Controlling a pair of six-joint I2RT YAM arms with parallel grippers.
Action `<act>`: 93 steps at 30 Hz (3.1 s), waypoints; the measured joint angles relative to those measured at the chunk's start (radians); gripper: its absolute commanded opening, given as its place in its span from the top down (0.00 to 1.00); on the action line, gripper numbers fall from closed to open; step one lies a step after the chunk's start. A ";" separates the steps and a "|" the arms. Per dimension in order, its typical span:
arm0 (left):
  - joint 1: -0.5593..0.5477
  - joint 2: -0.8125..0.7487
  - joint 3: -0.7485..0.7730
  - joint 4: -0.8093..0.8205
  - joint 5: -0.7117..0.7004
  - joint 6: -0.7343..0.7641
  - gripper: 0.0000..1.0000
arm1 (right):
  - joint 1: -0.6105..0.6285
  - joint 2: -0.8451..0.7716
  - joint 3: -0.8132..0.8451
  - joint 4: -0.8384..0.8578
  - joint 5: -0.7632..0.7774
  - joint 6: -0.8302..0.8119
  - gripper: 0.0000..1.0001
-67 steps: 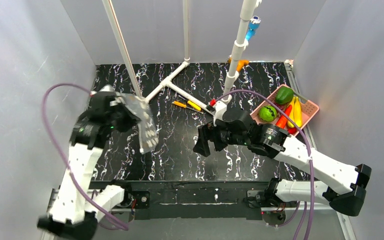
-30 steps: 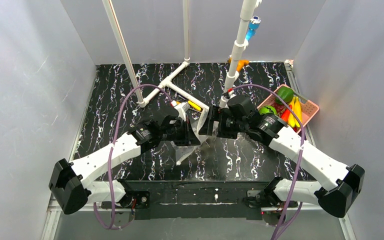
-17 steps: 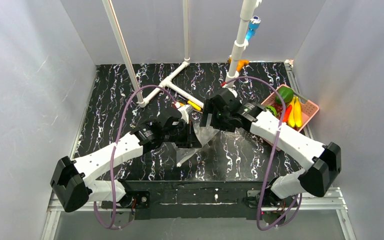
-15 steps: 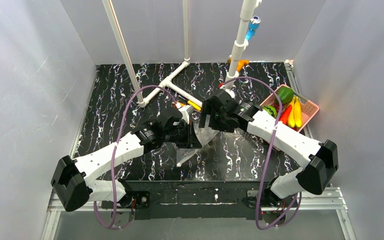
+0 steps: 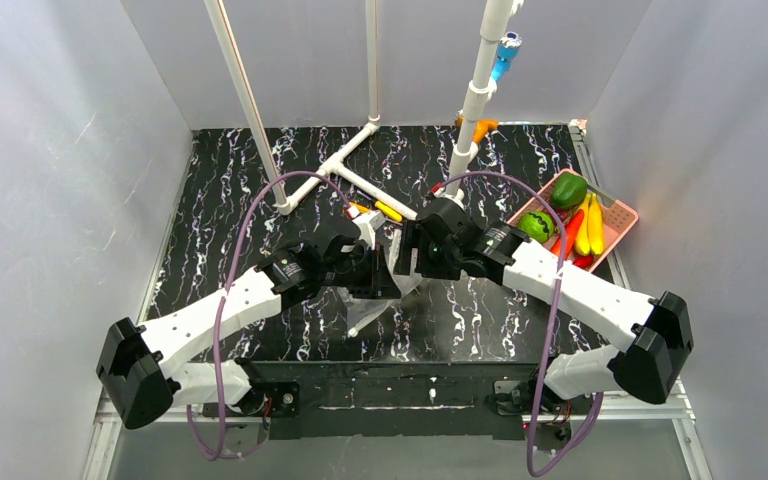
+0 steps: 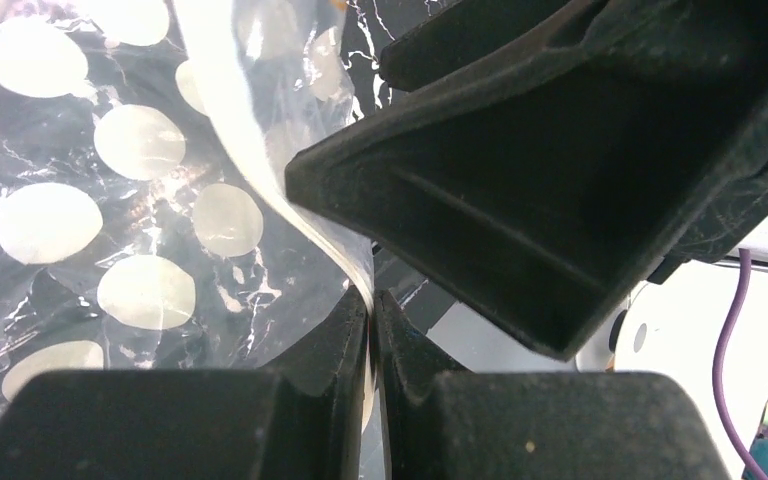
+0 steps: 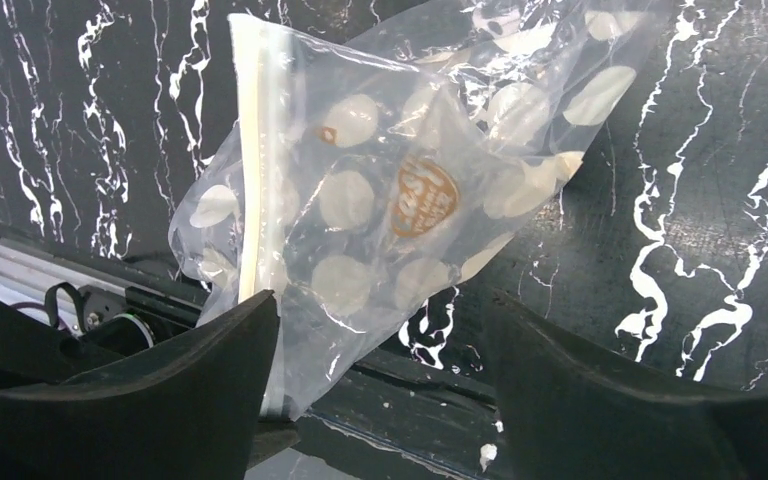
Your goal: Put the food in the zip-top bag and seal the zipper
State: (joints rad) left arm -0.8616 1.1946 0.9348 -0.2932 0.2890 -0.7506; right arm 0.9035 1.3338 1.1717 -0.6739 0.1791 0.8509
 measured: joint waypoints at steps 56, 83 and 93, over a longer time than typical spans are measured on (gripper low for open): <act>-0.087 -0.150 0.059 -0.242 -0.081 -0.015 0.54 | 0.072 -0.019 -0.050 0.398 -0.157 -0.129 0.94; -0.098 -0.180 0.077 -0.264 -0.121 -0.019 0.47 | 0.047 0.005 -0.046 0.378 -0.161 -0.104 0.92; -0.098 -0.153 0.069 -0.253 -0.120 -0.030 0.58 | 0.046 0.005 -0.046 0.378 -0.160 -0.087 0.92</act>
State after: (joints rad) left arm -0.9596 1.0416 1.0042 -0.5465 0.1688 -0.7803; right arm 0.9493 1.3388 1.1255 -0.2962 0.0189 0.7639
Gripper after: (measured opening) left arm 0.433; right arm 0.078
